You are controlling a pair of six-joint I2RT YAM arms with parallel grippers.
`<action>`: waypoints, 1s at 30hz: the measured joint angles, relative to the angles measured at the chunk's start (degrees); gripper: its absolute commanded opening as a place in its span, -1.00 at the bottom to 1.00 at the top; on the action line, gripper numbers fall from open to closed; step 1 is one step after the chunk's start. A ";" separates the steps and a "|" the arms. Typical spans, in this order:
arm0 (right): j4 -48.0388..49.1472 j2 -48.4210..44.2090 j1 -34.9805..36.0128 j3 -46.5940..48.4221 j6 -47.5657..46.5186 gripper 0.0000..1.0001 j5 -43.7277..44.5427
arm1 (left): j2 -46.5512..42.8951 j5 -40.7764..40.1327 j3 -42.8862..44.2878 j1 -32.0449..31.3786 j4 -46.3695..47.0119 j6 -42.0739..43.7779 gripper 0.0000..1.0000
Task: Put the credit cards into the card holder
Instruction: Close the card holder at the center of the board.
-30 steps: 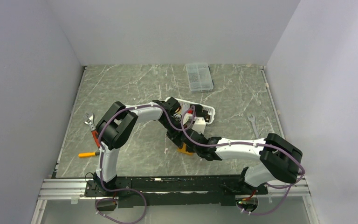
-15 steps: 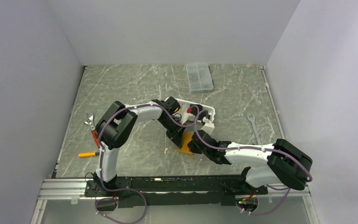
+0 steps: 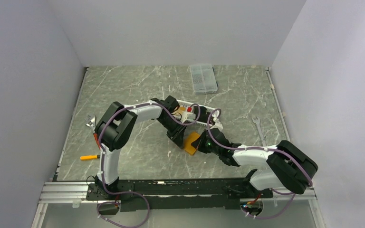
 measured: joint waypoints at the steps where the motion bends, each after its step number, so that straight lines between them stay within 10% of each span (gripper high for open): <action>1: 0.26 0.02 -0.24 -0.15 0.07 -1.00 -0.42 | -0.22 0.35 0.00 0.07 -0.28 0.28 -0.45; 30: 9.77 8.83 -5.79 -1.42 6.78 -1.00 -12.94 | -13.20 1.95 9.62 18.29 -12.52 8.52 -0.20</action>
